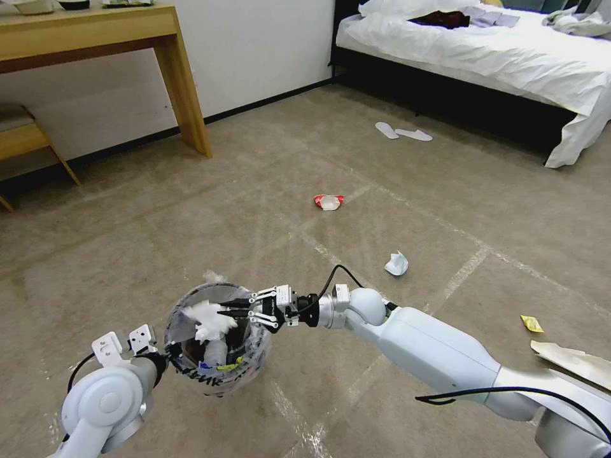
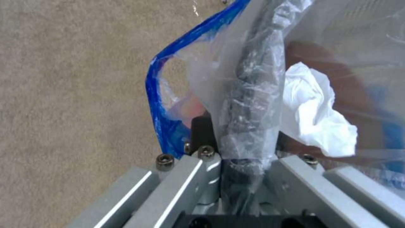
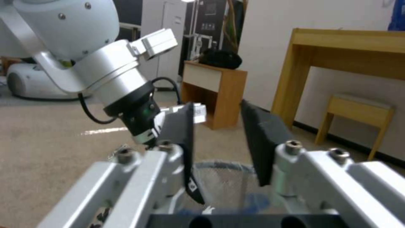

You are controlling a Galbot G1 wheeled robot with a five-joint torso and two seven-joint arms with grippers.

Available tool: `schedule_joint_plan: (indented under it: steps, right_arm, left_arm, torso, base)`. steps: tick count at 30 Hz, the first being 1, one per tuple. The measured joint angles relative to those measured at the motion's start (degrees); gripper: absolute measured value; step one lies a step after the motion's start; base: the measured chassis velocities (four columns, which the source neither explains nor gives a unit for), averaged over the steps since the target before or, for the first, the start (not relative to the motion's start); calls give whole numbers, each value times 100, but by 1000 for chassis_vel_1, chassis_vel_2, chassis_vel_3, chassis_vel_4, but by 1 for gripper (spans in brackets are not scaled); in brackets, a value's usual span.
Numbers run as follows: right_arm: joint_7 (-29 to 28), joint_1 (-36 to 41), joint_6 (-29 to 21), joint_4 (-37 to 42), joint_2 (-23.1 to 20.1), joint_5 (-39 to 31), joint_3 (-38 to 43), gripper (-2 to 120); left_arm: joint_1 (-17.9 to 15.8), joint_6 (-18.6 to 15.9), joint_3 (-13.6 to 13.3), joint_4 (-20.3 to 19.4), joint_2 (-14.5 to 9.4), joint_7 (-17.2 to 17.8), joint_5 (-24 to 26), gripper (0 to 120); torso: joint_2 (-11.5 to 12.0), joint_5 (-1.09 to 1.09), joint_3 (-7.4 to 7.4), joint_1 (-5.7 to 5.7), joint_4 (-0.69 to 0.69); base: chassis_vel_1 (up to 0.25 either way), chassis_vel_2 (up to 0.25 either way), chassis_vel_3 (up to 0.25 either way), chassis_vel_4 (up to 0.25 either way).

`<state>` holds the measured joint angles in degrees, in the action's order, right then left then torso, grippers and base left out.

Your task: Pick up the trash bin and place the garbage on the floor into it.

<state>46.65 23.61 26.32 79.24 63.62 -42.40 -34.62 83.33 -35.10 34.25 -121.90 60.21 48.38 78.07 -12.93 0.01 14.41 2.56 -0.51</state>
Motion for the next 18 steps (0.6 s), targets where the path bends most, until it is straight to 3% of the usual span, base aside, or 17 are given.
schedule_joint_plan:
  steps: [3, 5, 8, 9, 13, 18]
  right_arm:
    - [0, -16, 9, -13, 12, 7, 0, 44]
    - [15, -46, 23, -36, 17, 17, -8, 55]
    - [28, -57, 35, -51, 16, 23, -12, 59]
    - [54, -68, 53, -73, 10, 48, -14, 67]
    - [65, -75, 80, -104, 6, 89, -12, 77]
    - [4, -85, 115, -100, -5, 80, 77, 98]
  left_arm:
    - [-10, 0, -10, 3, -7, 0, 5, 1]
    - [-24, 0, -19, 25, -16, -1, 8, 1]
    - [-29, 0, -23, 30, -18, -1, 9, 1]
    - [-35, 0, -28, 40, -22, -2, 15, 1]
    - [-41, 0, -30, 48, -30, -2, 21, 1]
    - [-43, 1, -19, 41, -41, -2, 45, 1]
  torso:
    - [0, 0, 0, 0, 0]
    - [0, 0, 0, 0, 0]
    - [0, 0, 0, 0, 0]
    - [0, 0, 0, 0, 0]
    - [0, 0, 0, 0, 0]
    - [0, 0, 0, 0, 0]
  base:
    - [0, 0, 0, 0]
    - [0, 0, 0, 0]
    - [0, 0, 0, 0]
    - [0, 0, 0, 0]
    - [0, 0, 0, 0]
    - [0, 0, 0, 0]
